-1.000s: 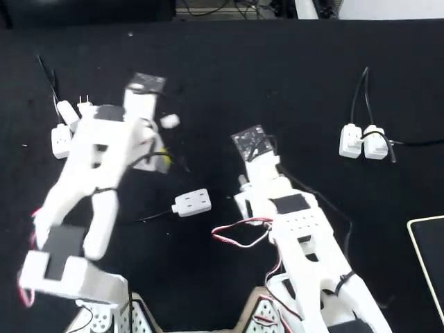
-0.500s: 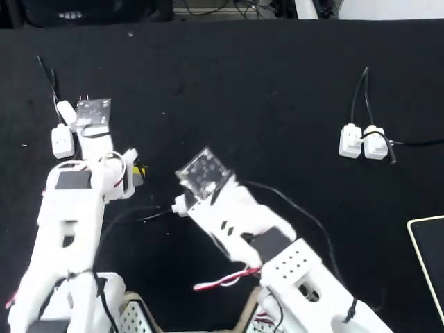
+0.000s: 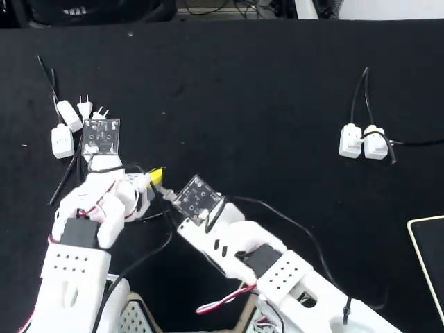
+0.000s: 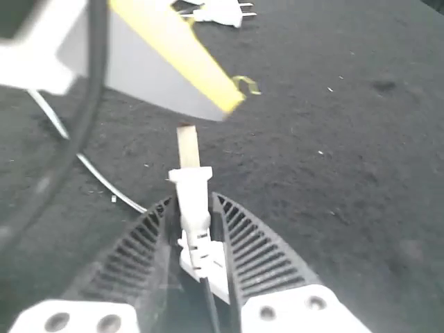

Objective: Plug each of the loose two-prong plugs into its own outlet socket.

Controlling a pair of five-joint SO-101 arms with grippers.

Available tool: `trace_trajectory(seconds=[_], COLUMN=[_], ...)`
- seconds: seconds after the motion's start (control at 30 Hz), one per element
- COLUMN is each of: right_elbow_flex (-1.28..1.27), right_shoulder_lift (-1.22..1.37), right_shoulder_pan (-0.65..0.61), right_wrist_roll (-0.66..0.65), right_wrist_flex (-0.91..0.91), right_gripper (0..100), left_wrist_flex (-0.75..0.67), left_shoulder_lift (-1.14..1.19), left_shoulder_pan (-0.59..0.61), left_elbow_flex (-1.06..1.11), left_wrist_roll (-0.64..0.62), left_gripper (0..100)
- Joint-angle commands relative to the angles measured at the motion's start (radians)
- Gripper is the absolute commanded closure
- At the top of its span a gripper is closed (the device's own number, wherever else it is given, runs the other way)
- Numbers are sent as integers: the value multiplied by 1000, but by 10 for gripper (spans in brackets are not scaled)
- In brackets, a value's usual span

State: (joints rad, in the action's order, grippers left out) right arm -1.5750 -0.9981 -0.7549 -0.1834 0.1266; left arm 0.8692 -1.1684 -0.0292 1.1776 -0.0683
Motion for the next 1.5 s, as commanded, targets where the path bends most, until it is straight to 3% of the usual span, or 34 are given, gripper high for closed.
trace_trajectory(seconds=[0.0, 0.33, 0.63, 1.47], right_elbow_flex=[5, 58, 246, 317], right_shoulder_lift=[-30, -36, -38, -39], right_shoulder_pan=[-25, -15, 60, -40], right_wrist_roll=[-5, -5, -3, 5], right_wrist_flex=[-26, -14, 241, 244], right_gripper=[988, 988, 988, 988], left_wrist_flex=[-14, -21, -80, -77], left_shoulder_lift=[-51, -61, -61, -58], left_shoulder_pan=[-24, -48, -38, -38], left_elbow_flex=[-8, 82, 143, 173], left_wrist_roll=[-8, 97, 106, 106], left_gripper=[734, 734, 734, 734])
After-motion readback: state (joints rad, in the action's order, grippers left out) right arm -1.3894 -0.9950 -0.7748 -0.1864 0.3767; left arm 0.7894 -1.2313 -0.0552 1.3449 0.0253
